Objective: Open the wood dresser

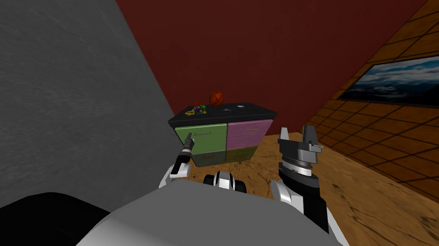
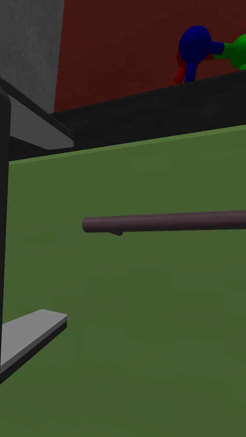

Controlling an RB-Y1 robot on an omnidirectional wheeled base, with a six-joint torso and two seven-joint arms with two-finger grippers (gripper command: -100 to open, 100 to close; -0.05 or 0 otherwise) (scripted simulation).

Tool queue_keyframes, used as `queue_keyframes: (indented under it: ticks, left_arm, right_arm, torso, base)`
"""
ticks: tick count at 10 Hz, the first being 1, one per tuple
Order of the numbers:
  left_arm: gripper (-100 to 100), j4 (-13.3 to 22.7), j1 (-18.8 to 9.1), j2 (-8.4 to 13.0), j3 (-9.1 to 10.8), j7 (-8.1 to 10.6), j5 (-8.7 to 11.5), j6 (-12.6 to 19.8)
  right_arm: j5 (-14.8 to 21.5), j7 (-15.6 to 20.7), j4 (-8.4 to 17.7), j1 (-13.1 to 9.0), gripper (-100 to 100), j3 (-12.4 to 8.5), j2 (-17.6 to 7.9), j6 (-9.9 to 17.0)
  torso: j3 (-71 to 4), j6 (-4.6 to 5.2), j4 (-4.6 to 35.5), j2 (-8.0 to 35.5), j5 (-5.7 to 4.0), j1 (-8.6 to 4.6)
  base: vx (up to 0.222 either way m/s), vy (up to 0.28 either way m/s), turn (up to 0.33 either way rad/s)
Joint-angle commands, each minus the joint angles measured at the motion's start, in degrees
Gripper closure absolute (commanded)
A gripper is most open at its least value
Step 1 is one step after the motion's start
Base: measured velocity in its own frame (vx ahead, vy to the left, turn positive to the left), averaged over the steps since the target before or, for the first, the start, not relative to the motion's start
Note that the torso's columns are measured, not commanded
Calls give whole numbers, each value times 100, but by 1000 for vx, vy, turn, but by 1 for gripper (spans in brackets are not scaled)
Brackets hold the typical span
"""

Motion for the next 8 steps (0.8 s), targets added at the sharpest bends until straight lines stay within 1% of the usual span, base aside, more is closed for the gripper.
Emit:
queue_keyframes:
  ticks: [1, 2, 3, 4, 5, 6, 7, 8]
  left_arm:
    - [-100, 61, -11, -434, 24, -9, 13, 37]
    - [-100, 71, -13, -534, 28, -9, 15, 41]
    - [-100, 75, -11, -451, 27, -4, 17, 24]
    - [-100, -99, 19, -463, 43, 0, 20, 173]
    - [-100, -24, 0, -470, 35, -6, 15, 101]
    - [100, -39, 0, -471, 36, -8, 15, 125]
    - [100, -117, 59, -468, 13, 1, 16, 140]
    - [100, -143, 78, -467, 5, 4, 16, 146]
  right_arm:
    - [0, 0, 0, 0, 0, 0, 0, 0]
    - [0, 0, 0, 0, 0, 0, 0, 0]
    - [0, 0, 0, -1, 0, 0, 0, 0]
    - [0, 0, 0, -1, 0, 0, 0, 0]
    - [0, 0, 0, 0, 0, 0, -1, 0]
    - [0, 0, 0, 0, 0, -1, -1, 0]
    - [0, 0, 0, 0, 0, 0, -1, 0]
    - [0, 0, 0, -2, 0, 0, 0, 0]
  torso:
    - [2, 0, 1, 3, -1, -3]
    - [2, 0, 1, 3, -1, -5]
    - [2, 0, 1, 4, -1, -3]
    - [2, 0, 1, 3, 0, 0]
    - [-8, 0, -3, -15, 0, 2]
    - [-6, -1, -3, -7, 0, -3]
    - [3, 0, 1, 5, -2, -9]
    - [16, 3, -27, 17, 22, -5]
  base:
    - [23, -38, 15]
    - [14, -27, 6]
    - [5, -12, 1]
    - [61, 9, -25]
    - [39, 8, -7]
    - [5, 1, 2]
    - [-85, -10, 14]
    - [-136, -35, 1]
